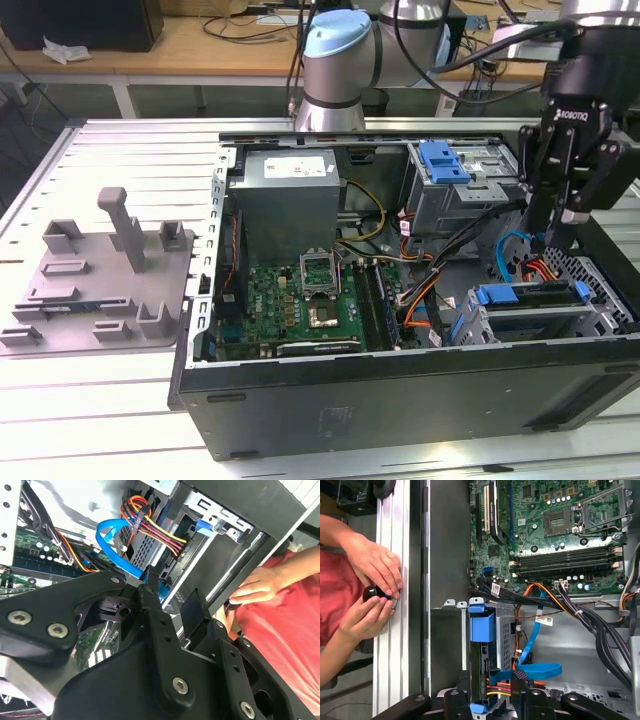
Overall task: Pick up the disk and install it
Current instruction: 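Insert the second disk wire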
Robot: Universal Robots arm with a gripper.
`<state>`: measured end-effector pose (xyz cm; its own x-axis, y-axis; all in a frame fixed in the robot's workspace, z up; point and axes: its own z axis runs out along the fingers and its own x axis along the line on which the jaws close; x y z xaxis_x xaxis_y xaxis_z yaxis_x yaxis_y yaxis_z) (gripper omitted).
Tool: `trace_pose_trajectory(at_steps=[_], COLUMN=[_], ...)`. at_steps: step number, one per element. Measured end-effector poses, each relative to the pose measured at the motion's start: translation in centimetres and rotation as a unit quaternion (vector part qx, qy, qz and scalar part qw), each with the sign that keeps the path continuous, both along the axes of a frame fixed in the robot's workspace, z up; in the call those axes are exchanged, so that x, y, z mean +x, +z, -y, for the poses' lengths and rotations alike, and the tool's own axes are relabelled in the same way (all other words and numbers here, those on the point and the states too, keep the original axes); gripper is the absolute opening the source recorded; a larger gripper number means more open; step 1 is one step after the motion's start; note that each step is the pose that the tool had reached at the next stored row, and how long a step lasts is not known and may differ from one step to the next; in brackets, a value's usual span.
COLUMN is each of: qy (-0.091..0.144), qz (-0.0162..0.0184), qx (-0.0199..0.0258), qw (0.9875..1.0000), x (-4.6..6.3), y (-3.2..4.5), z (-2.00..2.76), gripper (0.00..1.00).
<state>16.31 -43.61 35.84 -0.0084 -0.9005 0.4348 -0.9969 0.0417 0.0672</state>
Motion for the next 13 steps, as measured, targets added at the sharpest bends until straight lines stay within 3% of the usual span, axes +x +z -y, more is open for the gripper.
trace_pose_trajectory(at_steps=[4, 13], qy=[-0.001, -0.018], qz=[0.0, 0.0001], qx=[-0.0055, -0.0105], qw=[1.0, 0.9998], x=[-0.04, -0.04], y=[-0.31, -0.75], z=[-0.16, -0.42], gripper=[0.45, 0.45])
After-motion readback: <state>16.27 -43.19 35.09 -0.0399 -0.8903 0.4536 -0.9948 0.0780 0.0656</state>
